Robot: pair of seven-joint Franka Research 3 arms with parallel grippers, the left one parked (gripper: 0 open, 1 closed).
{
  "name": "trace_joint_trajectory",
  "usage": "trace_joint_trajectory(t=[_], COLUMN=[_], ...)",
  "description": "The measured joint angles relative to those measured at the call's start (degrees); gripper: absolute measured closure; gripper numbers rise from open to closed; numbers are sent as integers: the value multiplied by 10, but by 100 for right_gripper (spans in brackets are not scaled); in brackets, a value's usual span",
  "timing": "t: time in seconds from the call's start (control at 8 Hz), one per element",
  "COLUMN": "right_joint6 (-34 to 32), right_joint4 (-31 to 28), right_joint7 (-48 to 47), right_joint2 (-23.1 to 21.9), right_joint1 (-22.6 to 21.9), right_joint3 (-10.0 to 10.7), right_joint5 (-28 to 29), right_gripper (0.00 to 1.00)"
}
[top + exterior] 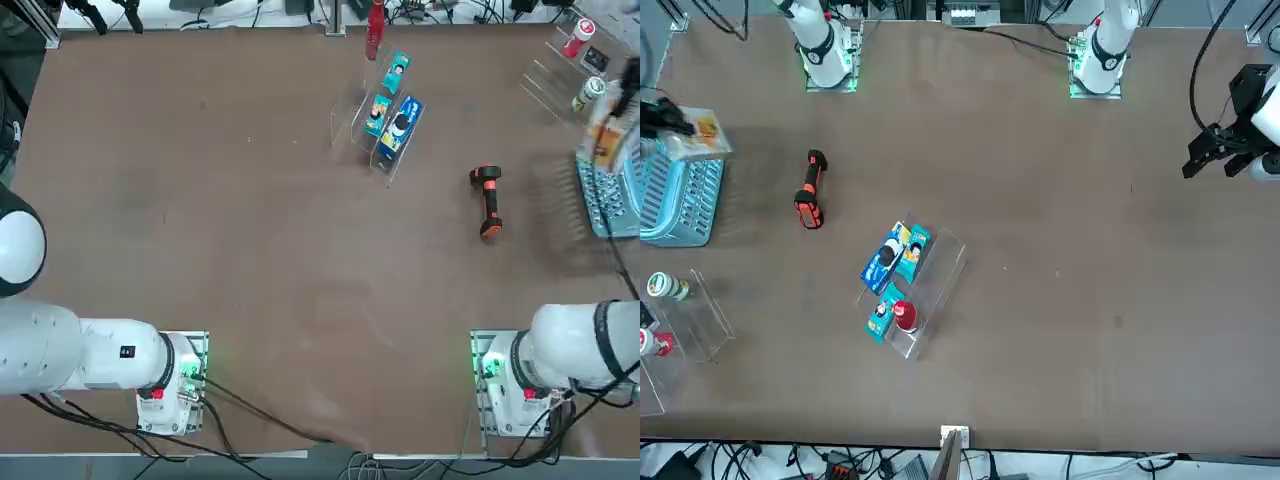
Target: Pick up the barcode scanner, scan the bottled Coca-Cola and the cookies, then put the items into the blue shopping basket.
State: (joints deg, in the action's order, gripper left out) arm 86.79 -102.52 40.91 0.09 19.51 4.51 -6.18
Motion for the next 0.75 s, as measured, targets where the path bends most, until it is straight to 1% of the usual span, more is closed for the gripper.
trace_joint_trajectory(t=[0.12,0.25,0.38,0.5,0.75], right_joint6=[30,59,85,110,151], right_joint4=[-3,-4,-2,2,17], right_joint7=[47,80,101,113,117], right_joint2=[4,11,18,28,60], right_joint1=[56,103,138,161,179], right_joint3=[2,3,4,4,3], right_joint5=[-1,-1,-1,-1,0], right_gripper=[70,70,70,70,70])
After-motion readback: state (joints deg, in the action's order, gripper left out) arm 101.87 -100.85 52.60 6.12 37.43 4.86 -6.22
